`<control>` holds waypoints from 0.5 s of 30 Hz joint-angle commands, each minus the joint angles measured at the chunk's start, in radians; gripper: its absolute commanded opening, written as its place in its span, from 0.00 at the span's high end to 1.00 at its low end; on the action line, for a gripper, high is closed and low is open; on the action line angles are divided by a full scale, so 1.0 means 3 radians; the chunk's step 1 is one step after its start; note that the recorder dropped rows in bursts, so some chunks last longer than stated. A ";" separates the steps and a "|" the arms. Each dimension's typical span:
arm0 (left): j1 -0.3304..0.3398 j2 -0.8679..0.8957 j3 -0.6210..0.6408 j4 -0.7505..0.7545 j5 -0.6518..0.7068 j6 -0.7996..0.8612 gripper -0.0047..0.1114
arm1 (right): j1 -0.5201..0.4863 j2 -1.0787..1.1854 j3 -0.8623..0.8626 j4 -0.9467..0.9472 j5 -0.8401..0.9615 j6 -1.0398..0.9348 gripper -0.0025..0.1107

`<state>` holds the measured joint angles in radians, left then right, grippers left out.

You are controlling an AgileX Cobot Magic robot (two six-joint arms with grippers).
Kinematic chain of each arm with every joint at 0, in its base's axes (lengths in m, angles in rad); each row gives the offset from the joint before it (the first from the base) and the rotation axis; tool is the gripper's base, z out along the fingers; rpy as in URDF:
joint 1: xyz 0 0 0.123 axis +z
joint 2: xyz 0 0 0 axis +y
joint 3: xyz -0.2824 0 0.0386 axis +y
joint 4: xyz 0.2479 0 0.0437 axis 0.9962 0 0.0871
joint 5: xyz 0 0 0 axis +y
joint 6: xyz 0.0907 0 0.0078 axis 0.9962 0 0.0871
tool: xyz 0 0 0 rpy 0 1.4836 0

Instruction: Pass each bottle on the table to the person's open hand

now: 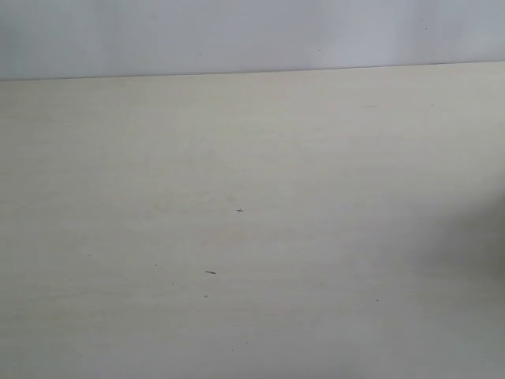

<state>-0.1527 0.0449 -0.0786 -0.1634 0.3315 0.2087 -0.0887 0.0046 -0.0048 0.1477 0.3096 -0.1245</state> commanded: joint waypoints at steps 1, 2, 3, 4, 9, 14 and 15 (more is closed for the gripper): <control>0.0012 -0.0017 0.0017 0.0062 -0.0067 -0.0233 0.95 | -0.0019 -0.0015 0.0016 0.0008 -0.0013 -0.0017 0.98; 0.0012 -0.0017 0.0017 0.0108 -0.0067 -0.0371 0.95 | -0.0019 -0.0015 0.0016 0.0008 -0.0013 -0.0017 0.98; 0.0012 -0.0017 0.0017 0.0157 -0.0067 -0.0529 0.95 | -0.0019 -0.0015 0.0016 0.0008 -0.0013 -0.0017 0.98; 0.0012 -0.0017 0.0022 0.0199 -0.0067 -0.0720 0.95 | -0.0019 -0.0015 0.0016 0.0008 -0.0013 -0.0017 0.98; 0.0012 -0.0017 0.0162 0.0437 -0.0046 -0.0997 0.95 | -0.0019 -0.0015 0.0016 0.0008 -0.0013 -0.0017 0.98; 0.0012 -0.0017 0.0262 0.0437 -0.0039 -0.0997 0.95 | -0.0019 -0.0015 0.0016 0.0008 -0.0013 -0.0017 0.98; 0.0012 -0.0017 0.0262 0.0437 -0.0029 -0.0990 0.95 | -0.0019 -0.0015 0.0016 0.0008 -0.0013 -0.0017 0.98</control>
<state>-0.1527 0.0449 -0.0029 -0.0344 0.3318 -0.0850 -0.0887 0.0046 -0.0048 0.1477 0.3096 -0.1245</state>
